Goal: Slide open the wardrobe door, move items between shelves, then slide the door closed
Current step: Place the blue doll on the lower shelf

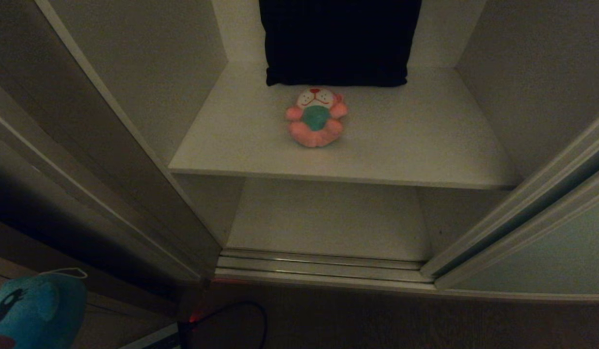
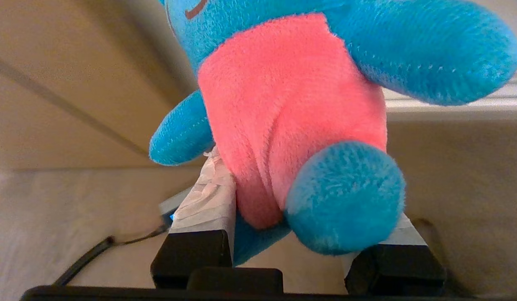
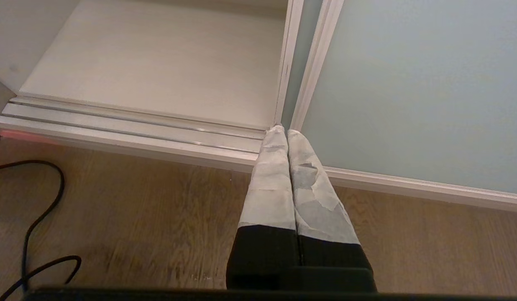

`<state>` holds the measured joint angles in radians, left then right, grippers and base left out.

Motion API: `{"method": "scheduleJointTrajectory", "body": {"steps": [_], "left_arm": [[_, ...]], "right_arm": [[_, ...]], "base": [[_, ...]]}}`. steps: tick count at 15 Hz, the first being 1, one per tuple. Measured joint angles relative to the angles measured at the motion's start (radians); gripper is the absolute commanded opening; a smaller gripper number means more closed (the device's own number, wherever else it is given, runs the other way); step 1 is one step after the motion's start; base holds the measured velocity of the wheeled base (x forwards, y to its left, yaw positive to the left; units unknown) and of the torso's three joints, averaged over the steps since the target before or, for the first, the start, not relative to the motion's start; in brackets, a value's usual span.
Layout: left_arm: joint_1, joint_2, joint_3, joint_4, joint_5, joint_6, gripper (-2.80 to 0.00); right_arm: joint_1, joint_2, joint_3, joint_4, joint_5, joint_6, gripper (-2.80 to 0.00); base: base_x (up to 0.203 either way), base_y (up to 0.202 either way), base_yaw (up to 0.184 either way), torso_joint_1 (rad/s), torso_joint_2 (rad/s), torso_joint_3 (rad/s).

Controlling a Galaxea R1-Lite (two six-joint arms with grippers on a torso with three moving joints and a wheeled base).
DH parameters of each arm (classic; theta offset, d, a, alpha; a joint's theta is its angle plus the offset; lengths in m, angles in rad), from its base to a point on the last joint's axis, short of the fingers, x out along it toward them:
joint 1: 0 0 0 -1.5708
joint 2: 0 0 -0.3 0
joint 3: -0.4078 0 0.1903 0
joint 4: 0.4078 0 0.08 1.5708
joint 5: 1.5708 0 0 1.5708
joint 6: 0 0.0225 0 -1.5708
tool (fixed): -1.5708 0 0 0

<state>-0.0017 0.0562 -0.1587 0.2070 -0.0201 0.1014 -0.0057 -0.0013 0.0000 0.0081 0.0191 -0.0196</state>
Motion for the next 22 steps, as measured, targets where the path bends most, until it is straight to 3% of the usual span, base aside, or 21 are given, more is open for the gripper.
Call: {"method": "scheduleJointTrajectory", "body": {"steps": [1, 4, 15, 22], "left_arm": [[-0.001, -0.021, 0.049, -0.062, 0.026, -0.014, -2.80], [-0.001, -0.049, 0.110, -0.120, 0.010, -0.031, -2.80], [-0.001, -0.060, 0.119, -0.116, -0.017, -0.023, -2.80], [-0.001, -0.059, 0.117, -0.108, -0.014, -0.028, -2.80]], "right_arm": [[0.000, 0.000, 0.000, 0.000, 0.000, 0.001, -2.80], [0.000, 0.000, 0.000, 0.000, 0.000, 0.001, -2.80], [0.000, 0.000, 0.000, 0.000, 0.000, 0.001, -2.80], [0.000, 0.000, 0.000, 0.000, 0.000, 0.001, -2.80]], "base": [[0.000, 0.000, 0.000, 0.000, 0.00, 0.000], [0.000, 0.000, 0.000, 0.000, 0.00, 0.000], [-0.156, 0.000, -0.001, 0.002, 0.00, 0.001], [0.000, 0.000, 0.000, 0.000, 0.00, -0.024]]}}
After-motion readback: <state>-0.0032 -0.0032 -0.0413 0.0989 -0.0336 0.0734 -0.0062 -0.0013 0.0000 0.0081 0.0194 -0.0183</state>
